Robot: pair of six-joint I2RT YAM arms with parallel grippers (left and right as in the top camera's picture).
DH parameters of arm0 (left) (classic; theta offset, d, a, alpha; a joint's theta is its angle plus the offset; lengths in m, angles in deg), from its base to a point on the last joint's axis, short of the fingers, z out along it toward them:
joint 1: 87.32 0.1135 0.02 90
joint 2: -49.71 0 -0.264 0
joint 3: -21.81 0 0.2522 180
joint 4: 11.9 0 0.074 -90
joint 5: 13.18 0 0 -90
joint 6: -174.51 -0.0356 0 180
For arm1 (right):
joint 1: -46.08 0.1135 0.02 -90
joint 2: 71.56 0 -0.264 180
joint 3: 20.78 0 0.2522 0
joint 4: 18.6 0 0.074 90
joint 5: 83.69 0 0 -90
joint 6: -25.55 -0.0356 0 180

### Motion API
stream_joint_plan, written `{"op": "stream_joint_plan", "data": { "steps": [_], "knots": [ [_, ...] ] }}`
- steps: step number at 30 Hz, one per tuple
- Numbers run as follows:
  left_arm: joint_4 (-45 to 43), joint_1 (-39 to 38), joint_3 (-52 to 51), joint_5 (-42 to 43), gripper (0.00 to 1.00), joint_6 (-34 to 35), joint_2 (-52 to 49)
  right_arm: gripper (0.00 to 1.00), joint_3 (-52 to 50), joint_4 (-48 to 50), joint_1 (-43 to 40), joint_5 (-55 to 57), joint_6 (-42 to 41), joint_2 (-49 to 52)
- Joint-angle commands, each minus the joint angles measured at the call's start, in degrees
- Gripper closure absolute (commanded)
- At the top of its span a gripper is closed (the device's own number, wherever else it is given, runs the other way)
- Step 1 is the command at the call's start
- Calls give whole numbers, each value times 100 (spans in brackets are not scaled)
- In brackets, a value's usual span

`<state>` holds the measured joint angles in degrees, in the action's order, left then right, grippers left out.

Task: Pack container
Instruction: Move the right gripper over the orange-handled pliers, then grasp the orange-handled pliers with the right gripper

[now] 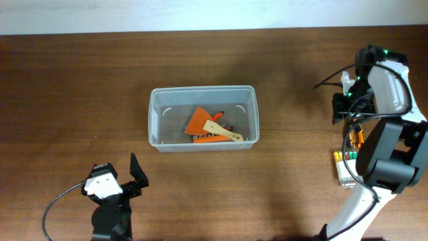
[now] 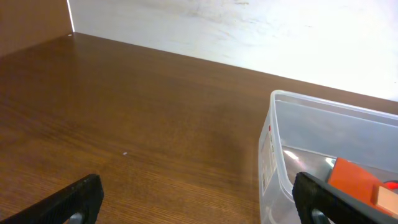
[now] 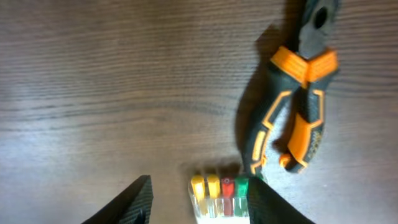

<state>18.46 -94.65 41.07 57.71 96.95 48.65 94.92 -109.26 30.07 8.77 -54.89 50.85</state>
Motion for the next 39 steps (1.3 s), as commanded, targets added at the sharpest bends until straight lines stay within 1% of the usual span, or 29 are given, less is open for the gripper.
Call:
{"op": "stream_joint_plan", "data": {
  "steps": [1,5,13,26,39],
  "knots": [
    [11,-17,-17,-20,1,-50,37,53,-343,219,-111,-26,-44,-76],
    [11,-17,-17,-20,1,-50,37,56,-498,245,-304,-33,-153,-76],
    [11,-17,-17,-20,1,-50,37,56,-503,280,-573,-48,-131,-131],
    [11,-17,-17,-20,1,-50,37,56,-573,734,-588,-50,157,-129],
    [11,-17,-17,-20,1,-50,37,56,-1731,1665,-595,-50,153,-129]
  ]
}}
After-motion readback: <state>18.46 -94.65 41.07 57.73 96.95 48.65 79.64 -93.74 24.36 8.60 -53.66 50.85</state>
